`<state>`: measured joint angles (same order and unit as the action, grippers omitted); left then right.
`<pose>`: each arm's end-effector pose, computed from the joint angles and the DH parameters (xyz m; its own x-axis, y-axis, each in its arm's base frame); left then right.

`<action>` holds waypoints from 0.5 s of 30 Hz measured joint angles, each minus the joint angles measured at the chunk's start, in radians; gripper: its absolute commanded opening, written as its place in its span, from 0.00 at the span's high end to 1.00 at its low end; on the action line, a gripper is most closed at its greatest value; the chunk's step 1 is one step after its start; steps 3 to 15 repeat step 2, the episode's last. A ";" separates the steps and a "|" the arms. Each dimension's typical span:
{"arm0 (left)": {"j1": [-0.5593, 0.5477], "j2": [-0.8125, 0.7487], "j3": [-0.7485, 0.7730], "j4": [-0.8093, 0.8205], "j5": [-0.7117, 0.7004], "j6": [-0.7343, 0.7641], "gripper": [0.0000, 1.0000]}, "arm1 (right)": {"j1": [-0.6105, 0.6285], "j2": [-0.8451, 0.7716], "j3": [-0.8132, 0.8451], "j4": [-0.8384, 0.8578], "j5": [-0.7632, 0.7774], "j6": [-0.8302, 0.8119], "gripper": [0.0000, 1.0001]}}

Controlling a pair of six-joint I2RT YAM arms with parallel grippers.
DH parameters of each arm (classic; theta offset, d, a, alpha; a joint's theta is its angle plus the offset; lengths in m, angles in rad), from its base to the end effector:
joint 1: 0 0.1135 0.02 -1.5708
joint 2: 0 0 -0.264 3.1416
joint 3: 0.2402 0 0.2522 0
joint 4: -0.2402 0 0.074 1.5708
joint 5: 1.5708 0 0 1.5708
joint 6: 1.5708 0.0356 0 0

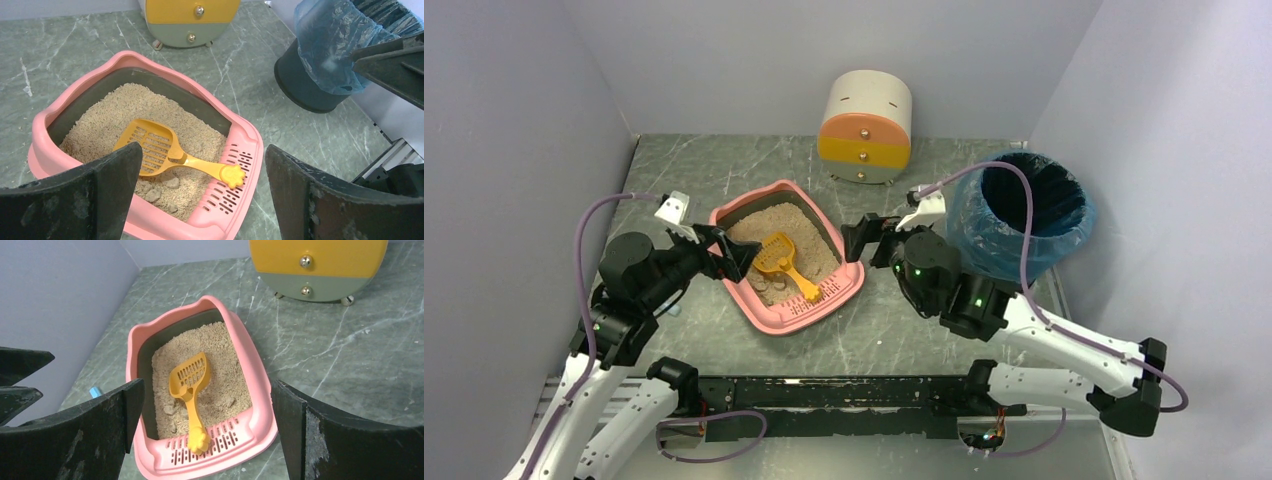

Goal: Clean the litter box

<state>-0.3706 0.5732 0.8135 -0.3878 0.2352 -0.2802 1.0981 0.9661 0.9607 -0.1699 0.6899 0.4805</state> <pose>0.1175 -0.0546 0.3573 -0.2885 -0.1764 -0.9411 0.5071 0.8056 -0.3064 0.1181 0.1812 0.3717 -0.2559 0.2825 -0.9245 -0.3192 0.8780 0.3567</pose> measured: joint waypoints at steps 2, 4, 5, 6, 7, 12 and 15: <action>0.000 0.000 0.000 0.000 0.000 0.000 0.03 | 0.000 0.011 0.000 0.000 0.002 0.005 0.00; 0.000 0.000 0.000 0.000 0.000 0.000 0.03 | 0.000 0.011 0.000 0.000 0.002 0.005 0.00; 0.000 0.000 0.000 0.000 0.000 0.000 0.03 | 0.000 0.011 0.000 0.000 0.002 0.005 0.00; 0.000 0.000 0.000 0.000 0.000 0.000 0.03 | 0.000 0.011 0.000 0.000 0.002 0.005 0.00; 0.000 0.000 0.000 0.000 0.000 0.000 0.03 | 0.000 0.011 0.000 0.000 0.002 0.005 0.00; 0.000 0.000 0.000 0.000 0.000 0.000 0.03 | 0.000 0.011 0.000 0.000 0.002 0.005 0.00; 0.000 0.000 0.000 0.000 0.000 0.000 0.03 | 0.000 0.011 0.000 0.000 0.002 0.005 0.00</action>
